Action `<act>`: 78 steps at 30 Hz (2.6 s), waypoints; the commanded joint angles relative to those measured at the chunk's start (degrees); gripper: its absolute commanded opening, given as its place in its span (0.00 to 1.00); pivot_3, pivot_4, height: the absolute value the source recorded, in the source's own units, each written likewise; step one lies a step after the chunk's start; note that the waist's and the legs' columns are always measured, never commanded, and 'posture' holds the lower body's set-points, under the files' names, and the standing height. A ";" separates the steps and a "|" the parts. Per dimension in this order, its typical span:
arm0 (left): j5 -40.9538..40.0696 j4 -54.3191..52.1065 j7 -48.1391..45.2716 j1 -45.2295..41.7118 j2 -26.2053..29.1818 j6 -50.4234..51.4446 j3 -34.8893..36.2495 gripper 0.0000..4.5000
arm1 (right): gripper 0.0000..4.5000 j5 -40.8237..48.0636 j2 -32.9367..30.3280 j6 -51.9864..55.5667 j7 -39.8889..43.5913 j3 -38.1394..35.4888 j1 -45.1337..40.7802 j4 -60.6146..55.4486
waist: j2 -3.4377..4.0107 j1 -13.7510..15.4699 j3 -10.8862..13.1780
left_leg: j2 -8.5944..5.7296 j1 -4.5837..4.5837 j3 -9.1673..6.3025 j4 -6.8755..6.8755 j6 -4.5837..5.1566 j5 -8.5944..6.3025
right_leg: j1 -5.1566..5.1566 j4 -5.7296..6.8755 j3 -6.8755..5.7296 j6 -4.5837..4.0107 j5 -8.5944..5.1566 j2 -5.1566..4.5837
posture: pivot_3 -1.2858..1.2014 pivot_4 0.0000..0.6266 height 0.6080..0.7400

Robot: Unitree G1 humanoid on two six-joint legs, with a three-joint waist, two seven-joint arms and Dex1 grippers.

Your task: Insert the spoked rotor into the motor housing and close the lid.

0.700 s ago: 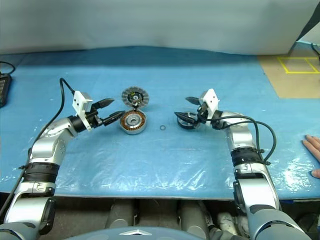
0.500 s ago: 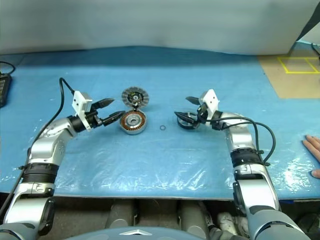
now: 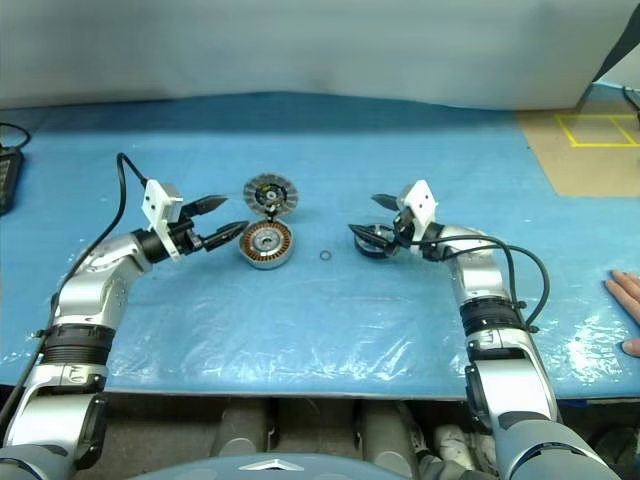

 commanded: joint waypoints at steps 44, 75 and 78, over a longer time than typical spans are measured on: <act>31.25 41.83 -34.68 -40.11 5.08 -42.33 -32.80 0.93 | 0.99 0.35 -1.32 -1.92 -3.49 -1.64 -0.50 -2.40 | -0.01 0.25 0.00 | -0.07 -0.04 -0.06 -0.01 -0.07 0.04 | 0.03 0.04 -0.04 0.09 0.06 -0.01 | 0.52 0.24 1.00; 41.33 47.78 -31.02 -38.80 -0.61 -50.72 -36.02 0.89 | 1.00 0.48 -1.18 -1.85 -4.69 -1.45 0.93 -3.39 | -0.02 1.52 0.01 | -0.05 0.07 -0.10 0.03 -0.07 0.03 | 0.15 0.12 -0.07 0.03 0.03 -0.03 | 0.52 0.24 1.00; 41.30 47.39 -30.96 -38.36 -0.85 -50.68 -35.97 0.73 | 1.00 0.53 -1.25 -1.78 -4.85 -1.49 1.12 -3.56 | -0.02 1.50 0.01 | -0.06 0.11 -0.09 0.03 -0.08 0.03 | 0.20 0.10 -0.07 0.03 0.03 -0.03 | 0.52 0.24 1.00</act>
